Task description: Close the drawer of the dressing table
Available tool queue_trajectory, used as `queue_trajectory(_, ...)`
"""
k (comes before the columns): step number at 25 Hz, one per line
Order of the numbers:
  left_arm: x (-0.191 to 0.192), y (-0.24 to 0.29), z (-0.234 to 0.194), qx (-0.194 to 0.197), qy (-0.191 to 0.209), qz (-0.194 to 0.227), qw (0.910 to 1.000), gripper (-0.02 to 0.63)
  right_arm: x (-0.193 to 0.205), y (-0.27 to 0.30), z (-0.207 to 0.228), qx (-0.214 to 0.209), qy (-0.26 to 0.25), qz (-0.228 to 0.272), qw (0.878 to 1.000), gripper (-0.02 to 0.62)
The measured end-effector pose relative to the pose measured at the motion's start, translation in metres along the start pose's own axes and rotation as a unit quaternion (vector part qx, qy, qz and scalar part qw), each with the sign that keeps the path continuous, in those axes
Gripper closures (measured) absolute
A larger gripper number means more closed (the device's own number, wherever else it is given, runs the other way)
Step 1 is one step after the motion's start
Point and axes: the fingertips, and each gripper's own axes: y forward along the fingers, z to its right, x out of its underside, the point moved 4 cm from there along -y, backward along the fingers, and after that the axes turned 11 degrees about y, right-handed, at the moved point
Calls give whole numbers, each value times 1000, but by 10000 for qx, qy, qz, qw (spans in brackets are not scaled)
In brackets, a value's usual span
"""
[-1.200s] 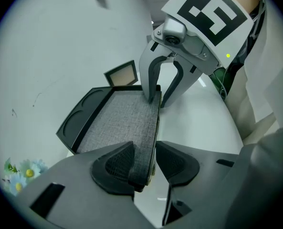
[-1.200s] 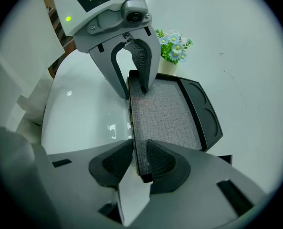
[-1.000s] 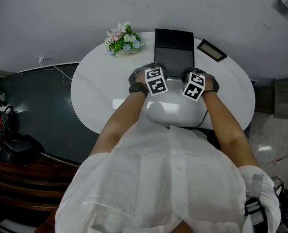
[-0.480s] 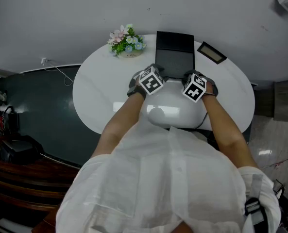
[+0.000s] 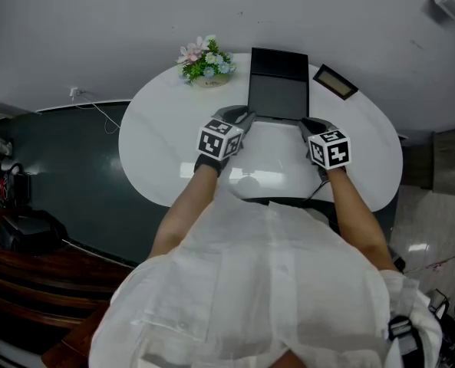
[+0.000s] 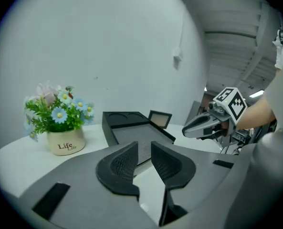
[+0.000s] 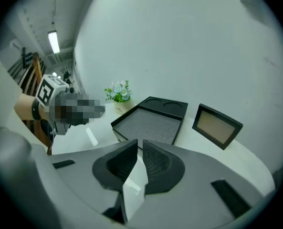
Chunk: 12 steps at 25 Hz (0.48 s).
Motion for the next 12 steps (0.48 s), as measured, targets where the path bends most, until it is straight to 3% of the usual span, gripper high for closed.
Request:
queue_trajectory(6, -12, -39, 12, -487, -85, 496, 9975, 543, -1, -45, 0, -1, 720, 905, 9933, 569)
queue_trajectory(12, -24, -75, 22, -954, 2, 998, 9904, 566, -6, -93, -2, 5, 654, 1758, 9822, 575)
